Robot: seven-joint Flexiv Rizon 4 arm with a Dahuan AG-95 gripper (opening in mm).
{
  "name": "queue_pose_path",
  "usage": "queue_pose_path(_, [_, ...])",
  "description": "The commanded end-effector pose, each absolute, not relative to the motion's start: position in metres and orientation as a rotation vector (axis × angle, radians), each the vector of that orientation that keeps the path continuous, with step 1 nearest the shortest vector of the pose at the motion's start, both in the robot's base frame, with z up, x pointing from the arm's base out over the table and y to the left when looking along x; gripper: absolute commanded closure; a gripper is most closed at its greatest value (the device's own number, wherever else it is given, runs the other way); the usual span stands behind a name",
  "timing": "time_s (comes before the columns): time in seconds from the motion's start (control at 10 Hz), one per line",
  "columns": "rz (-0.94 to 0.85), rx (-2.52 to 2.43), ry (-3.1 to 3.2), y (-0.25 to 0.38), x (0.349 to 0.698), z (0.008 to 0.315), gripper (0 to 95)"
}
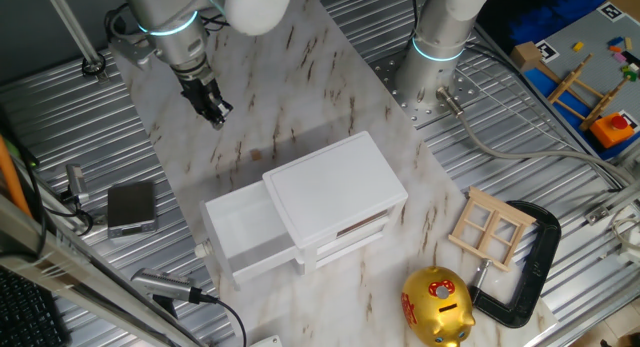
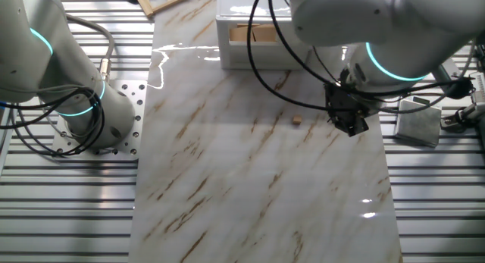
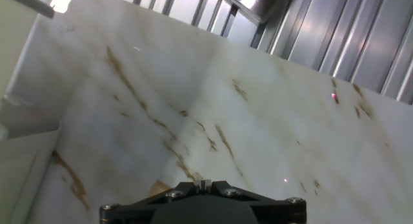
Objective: Put things in the drawer
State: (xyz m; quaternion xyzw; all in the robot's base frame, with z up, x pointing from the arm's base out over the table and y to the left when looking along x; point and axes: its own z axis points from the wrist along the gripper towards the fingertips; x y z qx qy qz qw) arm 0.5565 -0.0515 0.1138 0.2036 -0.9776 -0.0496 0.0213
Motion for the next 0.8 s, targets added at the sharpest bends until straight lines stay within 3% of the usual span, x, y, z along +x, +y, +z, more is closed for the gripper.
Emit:
queue_pose_path(0.1, [-0.107, 0.659, -3.013, -0.0516, 0.5555, 0.1145, 95.0])
queue_pose_path(0.8, [-0.113, 0.747, -2.986, -0.0516, 0.5555, 0.1145, 95.0])
